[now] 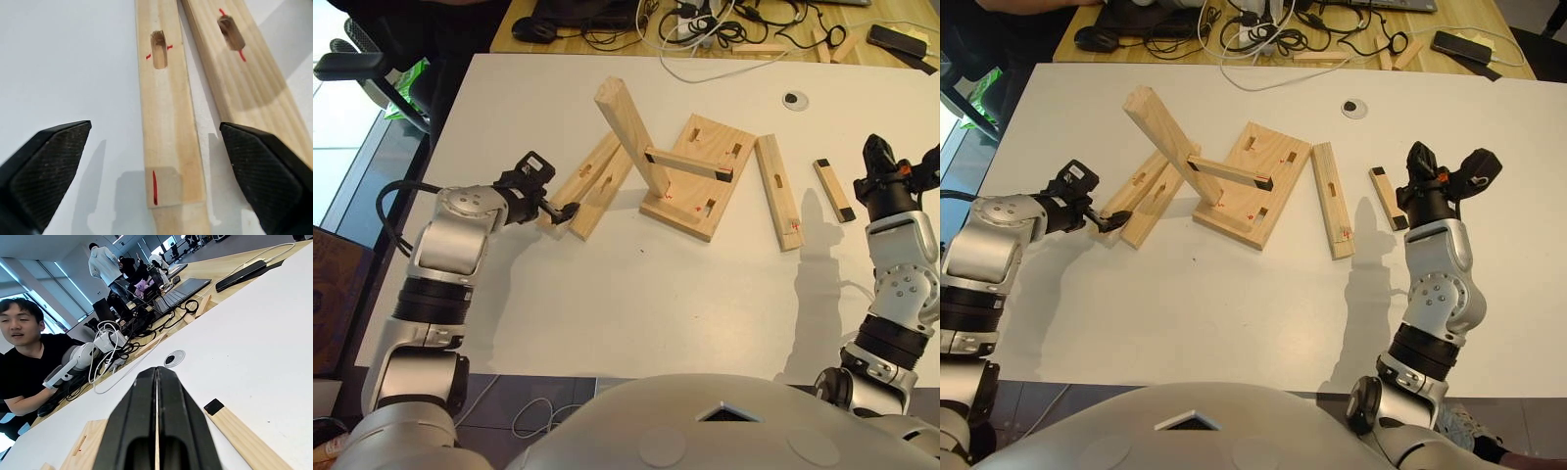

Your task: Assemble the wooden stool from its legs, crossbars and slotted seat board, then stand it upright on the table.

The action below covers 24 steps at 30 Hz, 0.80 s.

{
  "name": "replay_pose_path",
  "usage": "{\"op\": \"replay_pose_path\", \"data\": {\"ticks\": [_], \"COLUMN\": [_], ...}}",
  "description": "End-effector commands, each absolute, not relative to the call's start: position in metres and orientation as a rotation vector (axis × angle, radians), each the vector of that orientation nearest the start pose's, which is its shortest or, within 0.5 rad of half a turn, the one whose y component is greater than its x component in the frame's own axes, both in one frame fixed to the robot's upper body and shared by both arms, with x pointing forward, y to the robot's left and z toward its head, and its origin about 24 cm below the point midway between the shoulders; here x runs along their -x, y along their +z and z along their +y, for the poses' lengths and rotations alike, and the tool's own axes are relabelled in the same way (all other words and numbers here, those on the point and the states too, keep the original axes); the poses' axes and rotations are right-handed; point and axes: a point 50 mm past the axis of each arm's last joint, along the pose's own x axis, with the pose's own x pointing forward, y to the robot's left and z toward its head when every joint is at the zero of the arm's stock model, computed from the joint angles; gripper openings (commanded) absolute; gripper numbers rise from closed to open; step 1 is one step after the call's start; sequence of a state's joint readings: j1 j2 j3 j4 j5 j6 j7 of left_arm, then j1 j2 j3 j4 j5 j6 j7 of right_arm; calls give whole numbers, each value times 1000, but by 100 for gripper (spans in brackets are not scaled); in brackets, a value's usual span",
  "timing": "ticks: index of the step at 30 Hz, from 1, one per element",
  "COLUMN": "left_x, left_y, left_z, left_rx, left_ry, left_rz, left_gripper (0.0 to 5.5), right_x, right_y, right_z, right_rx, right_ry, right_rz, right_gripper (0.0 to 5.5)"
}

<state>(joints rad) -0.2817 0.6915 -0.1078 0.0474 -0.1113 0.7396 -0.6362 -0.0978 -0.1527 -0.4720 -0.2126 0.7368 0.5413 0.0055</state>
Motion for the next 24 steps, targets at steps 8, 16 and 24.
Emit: {"op": "replay_pose_path", "data": {"ticks": [8, 16, 24], "left_x": [-293, -284, -279], "left_y": [83, 78, 67], "left_z": [252, 244, 254], "left_rx": [-145, -217, -309], "left_ry": [-294, -414, -393], "left_rz": [692, 694, 728], "left_gripper": [486, 486, 486], "right_x": [-248, -250, -251], "right_y": [90, 91, 93], "right_z": [-244, -243, -241], "right_rx": [-584, -586, -588], "right_ry": [-140, -138, -127], "right_rz": [50, 45, 37], "right_gripper": [0, 0, 0]}}
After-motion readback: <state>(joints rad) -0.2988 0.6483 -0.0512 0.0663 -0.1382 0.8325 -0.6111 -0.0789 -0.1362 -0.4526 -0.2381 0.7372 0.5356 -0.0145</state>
